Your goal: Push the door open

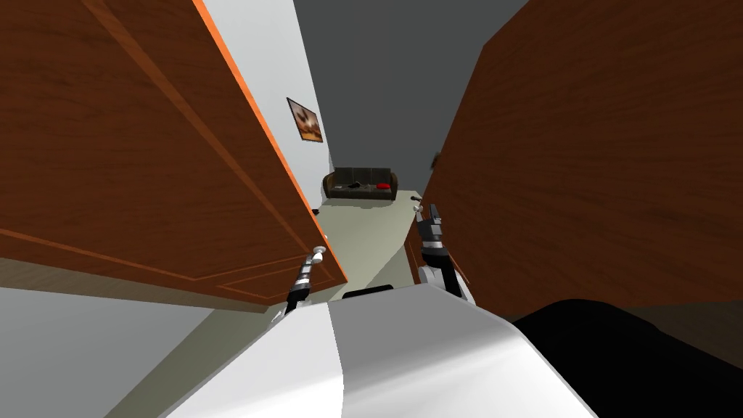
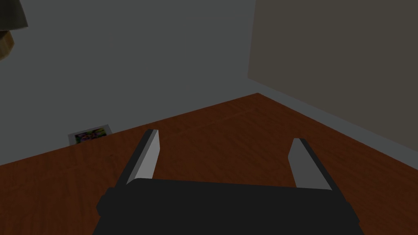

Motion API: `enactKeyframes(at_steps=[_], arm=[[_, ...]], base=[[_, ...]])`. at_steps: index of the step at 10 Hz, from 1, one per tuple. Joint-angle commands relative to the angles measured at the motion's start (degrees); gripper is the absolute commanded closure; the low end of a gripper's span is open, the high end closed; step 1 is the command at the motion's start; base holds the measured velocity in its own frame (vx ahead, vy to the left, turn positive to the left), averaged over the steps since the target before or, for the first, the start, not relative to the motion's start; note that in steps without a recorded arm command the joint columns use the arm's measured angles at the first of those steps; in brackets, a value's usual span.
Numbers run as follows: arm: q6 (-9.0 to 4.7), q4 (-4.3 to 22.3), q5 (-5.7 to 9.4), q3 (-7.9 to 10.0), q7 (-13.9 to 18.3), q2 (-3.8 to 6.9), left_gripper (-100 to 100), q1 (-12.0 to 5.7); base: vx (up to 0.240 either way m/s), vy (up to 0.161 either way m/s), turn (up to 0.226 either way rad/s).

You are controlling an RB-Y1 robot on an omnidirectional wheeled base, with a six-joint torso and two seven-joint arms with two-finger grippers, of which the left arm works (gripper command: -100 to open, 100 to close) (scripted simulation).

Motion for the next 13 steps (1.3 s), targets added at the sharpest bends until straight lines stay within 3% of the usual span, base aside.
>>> enactKeyframes(at_steps=[1,13], arm=[[0.00,0.25,0.54,-0.61,-2.62,0.45,-100,0.23],[-0.28,1.45,4.79,-4.43,-20.46,4.40,-100,1.66]], base=[[-0.049,-0.033,-0.008],[-0.040,-0.036,-0.011]])
